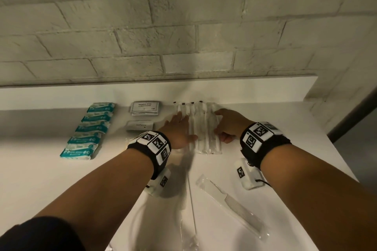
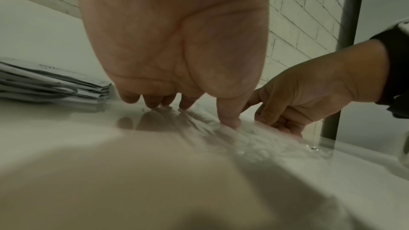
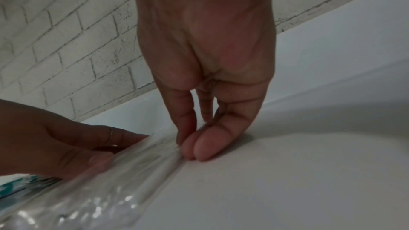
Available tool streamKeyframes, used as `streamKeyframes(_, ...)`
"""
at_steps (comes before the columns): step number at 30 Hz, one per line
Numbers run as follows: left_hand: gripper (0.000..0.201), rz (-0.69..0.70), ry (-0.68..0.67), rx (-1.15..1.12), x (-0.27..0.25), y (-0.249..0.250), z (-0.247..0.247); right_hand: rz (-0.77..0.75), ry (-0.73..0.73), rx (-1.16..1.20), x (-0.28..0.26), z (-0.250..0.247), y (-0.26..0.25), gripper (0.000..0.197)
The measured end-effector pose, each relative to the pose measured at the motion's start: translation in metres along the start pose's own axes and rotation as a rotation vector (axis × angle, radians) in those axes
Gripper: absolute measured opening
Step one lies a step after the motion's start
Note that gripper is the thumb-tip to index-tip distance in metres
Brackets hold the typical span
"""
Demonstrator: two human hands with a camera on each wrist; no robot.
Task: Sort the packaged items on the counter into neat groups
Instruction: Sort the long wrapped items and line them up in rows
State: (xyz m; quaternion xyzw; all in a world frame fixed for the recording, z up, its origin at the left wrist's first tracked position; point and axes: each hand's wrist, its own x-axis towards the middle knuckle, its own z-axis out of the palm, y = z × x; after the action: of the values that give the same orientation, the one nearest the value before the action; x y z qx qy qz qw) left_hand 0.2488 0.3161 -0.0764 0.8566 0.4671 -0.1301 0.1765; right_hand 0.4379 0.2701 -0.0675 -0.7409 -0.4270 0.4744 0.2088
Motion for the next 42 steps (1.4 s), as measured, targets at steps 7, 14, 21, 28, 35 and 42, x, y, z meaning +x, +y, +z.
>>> streamKeyframes(7, 0.085, 0.0, 0.016, -0.021, -0.006, 0.0, -0.003, 0.005, 0.041, 0.081, 0.004, -0.001, 0.006, 0.074)
streamKeyframes(14, 0.048, 0.213, 0.193, -0.065, -0.06, 0.011, -0.012, 0.064, 0.133, 0.012, -0.047, -0.013, 0.037, 0.041)
streamKeyframes(21, 0.052, 0.473, -0.071, 0.322, -0.144, 0.015, 0.026, 0.041, -0.119, -0.559, -0.159, 0.024, 0.046, 0.06)
streamKeyframes(28, 0.04, 0.254, -0.07, 0.453, -0.166, 0.019, 0.03, -0.032, -0.053, -0.966, -0.197, 0.079, 0.053, 0.041)
streamKeyframes(35, 0.011, 0.215, 0.036, 0.063, -0.205, 0.003, 0.027, -0.055, 0.166, -0.915, -0.22, 0.091, 0.074, 0.025)
streamKeyframes(42, 0.056, 0.134, -0.042, 0.064, -0.258, -0.064, 0.019, -0.055, 0.259, -0.944, -0.226, 0.099, 0.074, 0.036)
